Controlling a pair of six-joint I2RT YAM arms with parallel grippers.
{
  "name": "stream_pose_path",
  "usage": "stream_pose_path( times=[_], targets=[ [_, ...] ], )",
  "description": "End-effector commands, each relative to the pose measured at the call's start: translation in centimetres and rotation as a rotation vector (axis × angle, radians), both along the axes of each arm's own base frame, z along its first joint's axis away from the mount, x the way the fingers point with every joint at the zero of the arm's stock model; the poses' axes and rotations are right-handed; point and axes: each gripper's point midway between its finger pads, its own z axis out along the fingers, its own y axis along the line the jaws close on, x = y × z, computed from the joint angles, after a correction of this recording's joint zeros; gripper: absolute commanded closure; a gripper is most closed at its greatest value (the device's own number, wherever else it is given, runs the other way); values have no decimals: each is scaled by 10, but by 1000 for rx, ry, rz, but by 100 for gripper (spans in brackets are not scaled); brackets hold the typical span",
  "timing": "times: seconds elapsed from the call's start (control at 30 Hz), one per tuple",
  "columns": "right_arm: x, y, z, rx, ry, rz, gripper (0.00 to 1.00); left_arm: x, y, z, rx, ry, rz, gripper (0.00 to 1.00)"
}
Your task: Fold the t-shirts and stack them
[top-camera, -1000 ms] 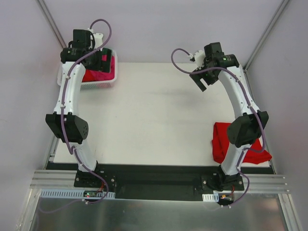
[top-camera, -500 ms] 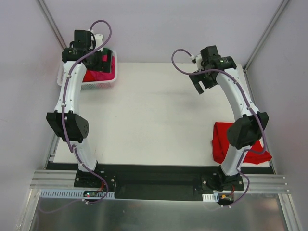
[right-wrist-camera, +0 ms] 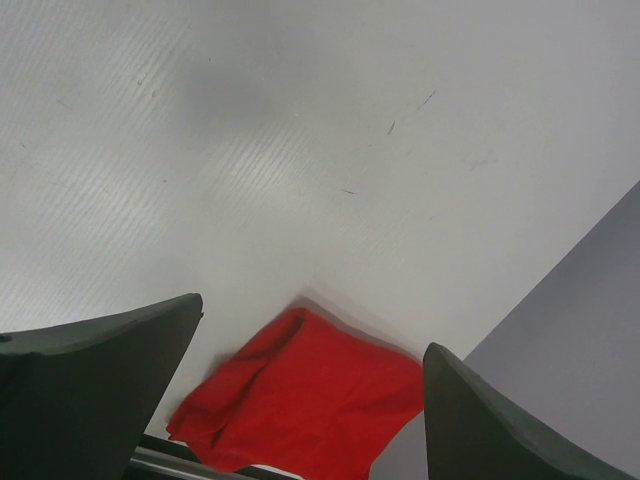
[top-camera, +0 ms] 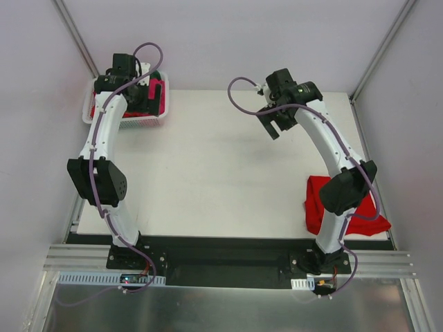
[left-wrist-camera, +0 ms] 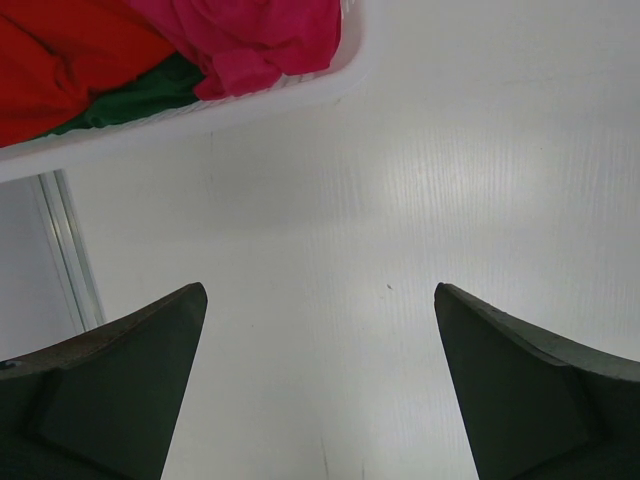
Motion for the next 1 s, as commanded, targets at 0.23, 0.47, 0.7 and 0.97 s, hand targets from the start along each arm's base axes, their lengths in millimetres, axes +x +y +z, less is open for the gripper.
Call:
stream_pose_path(
  times=[0.23,0.47,0.7,0.97],
  targets=[
    [0,6,9,-121,-61,62,0,8,-17,66,-40,-195,-138,1],
    [4,6,13,-130,-74,71,0,16,-31,86,-90,-253,-199,1],
    [1,4,11,-141,-57,113,0,11,-33,73,-86,-219,-228,1],
    [1,-16,15,-139,-53,86,0,7,-57,54,-42,-174,-292,1]
  ],
)
